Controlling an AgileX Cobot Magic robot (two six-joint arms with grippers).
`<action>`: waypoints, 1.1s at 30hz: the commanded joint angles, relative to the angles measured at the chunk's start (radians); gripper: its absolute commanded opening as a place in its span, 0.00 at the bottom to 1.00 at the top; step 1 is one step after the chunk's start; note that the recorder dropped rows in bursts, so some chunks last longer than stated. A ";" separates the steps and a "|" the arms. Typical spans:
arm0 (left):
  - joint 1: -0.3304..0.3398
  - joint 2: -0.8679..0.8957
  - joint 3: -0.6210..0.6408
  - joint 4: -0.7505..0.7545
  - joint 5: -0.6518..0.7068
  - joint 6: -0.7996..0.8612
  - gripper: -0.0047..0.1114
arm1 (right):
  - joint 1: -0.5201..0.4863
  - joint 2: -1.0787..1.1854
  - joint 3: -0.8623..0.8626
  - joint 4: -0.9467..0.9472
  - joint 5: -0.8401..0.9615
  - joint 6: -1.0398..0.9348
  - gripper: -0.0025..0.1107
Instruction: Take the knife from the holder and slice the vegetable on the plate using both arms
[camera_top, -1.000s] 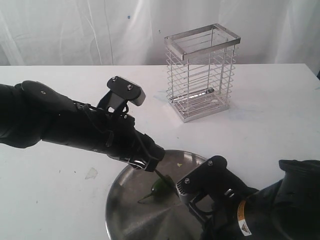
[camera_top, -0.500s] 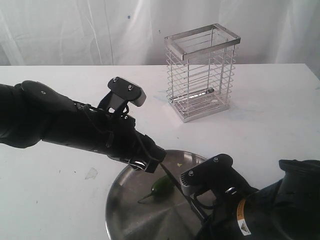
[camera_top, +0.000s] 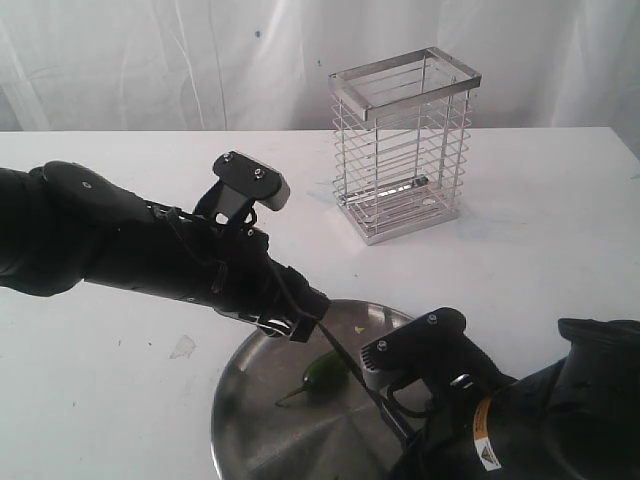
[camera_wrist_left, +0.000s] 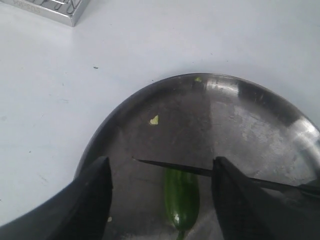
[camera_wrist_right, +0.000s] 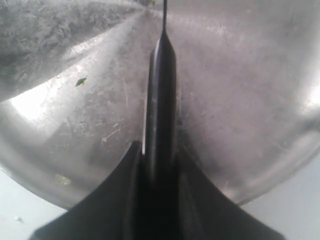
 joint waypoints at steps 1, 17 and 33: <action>0.001 -0.008 0.009 -0.015 0.009 -0.010 0.57 | -0.005 0.000 -0.007 0.052 -0.014 -0.066 0.02; 0.001 -0.008 0.009 -0.015 0.011 -0.010 0.57 | -0.005 0.085 -0.007 0.070 -0.052 -0.083 0.02; 0.001 0.049 0.009 -0.015 -0.003 -0.010 0.48 | -0.005 0.098 -0.007 0.070 -0.089 -0.083 0.02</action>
